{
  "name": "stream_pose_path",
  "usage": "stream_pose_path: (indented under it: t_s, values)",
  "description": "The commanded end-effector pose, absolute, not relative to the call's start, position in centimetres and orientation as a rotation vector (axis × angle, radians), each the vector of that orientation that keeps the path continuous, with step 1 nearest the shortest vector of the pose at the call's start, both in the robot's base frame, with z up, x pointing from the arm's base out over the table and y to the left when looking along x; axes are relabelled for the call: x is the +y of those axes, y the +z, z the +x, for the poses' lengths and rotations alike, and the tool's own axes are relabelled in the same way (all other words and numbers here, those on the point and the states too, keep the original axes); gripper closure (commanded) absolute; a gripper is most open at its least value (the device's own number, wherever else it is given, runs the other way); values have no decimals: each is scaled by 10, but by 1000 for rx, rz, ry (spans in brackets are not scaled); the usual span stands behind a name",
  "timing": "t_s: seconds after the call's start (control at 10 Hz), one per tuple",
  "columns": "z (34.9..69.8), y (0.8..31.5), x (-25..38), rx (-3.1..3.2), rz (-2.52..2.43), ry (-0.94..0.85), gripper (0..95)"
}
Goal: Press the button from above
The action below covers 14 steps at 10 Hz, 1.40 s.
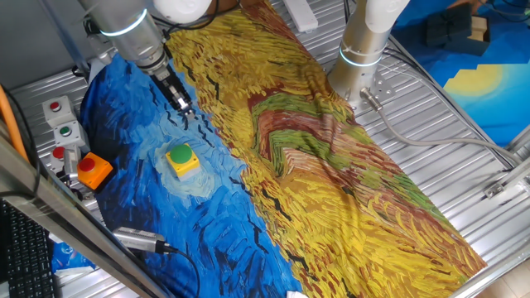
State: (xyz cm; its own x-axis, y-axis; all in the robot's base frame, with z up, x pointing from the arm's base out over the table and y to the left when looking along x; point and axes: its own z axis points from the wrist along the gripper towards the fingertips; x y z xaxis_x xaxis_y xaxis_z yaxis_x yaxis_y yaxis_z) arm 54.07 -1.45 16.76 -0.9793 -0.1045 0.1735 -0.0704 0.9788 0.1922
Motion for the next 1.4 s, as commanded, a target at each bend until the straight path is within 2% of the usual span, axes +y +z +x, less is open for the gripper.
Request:
stream_pose_path:
  t_s: [0.1,1.4]
  values:
    - [542,168,-15,-2938,104,-285,950]
    - [542,168,-15,-2952,70,-288,950]
